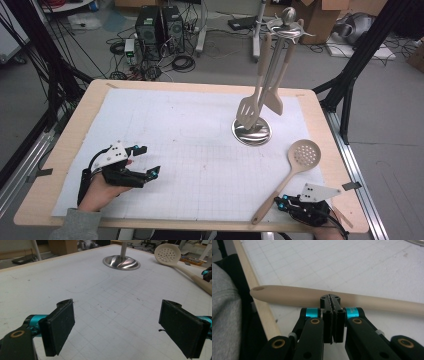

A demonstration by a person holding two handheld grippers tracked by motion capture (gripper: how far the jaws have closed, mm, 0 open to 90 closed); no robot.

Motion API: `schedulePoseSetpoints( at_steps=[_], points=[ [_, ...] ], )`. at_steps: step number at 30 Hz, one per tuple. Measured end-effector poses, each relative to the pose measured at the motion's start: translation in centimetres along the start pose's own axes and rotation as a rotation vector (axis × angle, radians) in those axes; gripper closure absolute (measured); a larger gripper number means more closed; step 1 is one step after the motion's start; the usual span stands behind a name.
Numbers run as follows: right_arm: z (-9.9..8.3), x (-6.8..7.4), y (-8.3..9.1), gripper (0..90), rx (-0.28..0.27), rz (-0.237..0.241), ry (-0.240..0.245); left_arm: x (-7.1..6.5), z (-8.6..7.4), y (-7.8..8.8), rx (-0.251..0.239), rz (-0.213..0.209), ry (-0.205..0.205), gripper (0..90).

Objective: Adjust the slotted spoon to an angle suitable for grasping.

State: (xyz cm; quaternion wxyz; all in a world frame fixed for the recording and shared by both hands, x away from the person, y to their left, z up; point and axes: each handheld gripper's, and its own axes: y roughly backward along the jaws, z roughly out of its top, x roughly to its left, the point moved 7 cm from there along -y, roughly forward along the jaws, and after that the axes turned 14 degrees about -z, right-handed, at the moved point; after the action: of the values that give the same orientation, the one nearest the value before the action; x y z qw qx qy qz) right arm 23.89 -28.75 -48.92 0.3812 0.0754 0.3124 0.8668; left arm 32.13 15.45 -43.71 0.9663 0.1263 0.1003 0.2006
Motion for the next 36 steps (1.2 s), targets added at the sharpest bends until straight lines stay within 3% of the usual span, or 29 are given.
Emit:
schedulePoseSetpoints(
  at_steps=[9,21,36],
  points=[
    [1.9,0.4,-2.6,89.6,-0.002,-0.024,0.016,0.1,-0.1,0.4,0.002,0.005,-0.001,13.6],
    [4.8,-0.4,-6.7,89.6,0.005,-0.105,0.017,0.1,-0.1,1.4,-0.012,0.025,0.001,13.6],
    [7.0,-2.3,-10.0,89.6,0.024,-0.197,-0.042,0.1,-0.3,2.2,-0.014,0.041,0.006,13.6]
  ],
)
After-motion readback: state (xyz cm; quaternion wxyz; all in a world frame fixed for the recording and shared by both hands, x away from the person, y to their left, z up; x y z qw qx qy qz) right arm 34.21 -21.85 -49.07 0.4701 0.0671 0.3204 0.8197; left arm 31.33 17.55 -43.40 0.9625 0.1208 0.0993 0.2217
